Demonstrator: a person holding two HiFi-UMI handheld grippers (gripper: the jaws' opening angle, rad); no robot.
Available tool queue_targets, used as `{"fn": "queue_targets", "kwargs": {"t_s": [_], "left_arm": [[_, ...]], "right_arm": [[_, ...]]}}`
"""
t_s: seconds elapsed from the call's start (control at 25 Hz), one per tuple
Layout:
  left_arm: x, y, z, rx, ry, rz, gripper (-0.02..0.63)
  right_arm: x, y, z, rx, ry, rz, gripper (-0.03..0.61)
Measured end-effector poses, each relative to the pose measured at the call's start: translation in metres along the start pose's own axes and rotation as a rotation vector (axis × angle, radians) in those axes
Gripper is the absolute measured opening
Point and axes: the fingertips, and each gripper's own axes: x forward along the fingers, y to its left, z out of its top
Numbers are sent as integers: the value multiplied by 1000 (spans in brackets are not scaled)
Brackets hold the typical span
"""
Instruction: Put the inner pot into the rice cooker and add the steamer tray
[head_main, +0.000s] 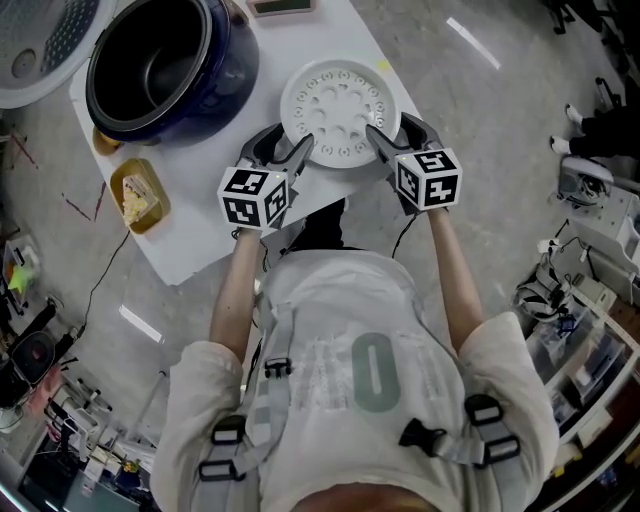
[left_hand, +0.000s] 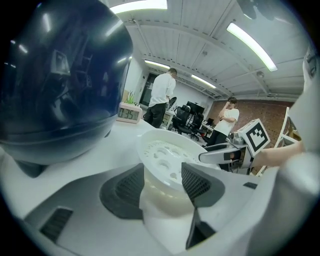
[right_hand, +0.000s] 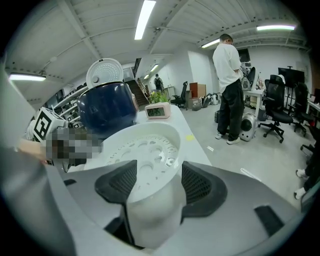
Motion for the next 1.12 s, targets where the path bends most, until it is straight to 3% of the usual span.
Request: {"fn": "queue_targets", "kwargs": {"t_s": [0.32,0.8,1.12], "left_arm": [[-23,-19,39,113,-89,-9,238],[-85,-53,134,216,-313,9,238],[-158,-51,207,240,-479,93,238]], "right_arm": [[-28,8,33,-61,-61,-21,290],[-102,42,136,-215,-274,-26,295],[-133,99,217,-274,-432,83,286]]}}
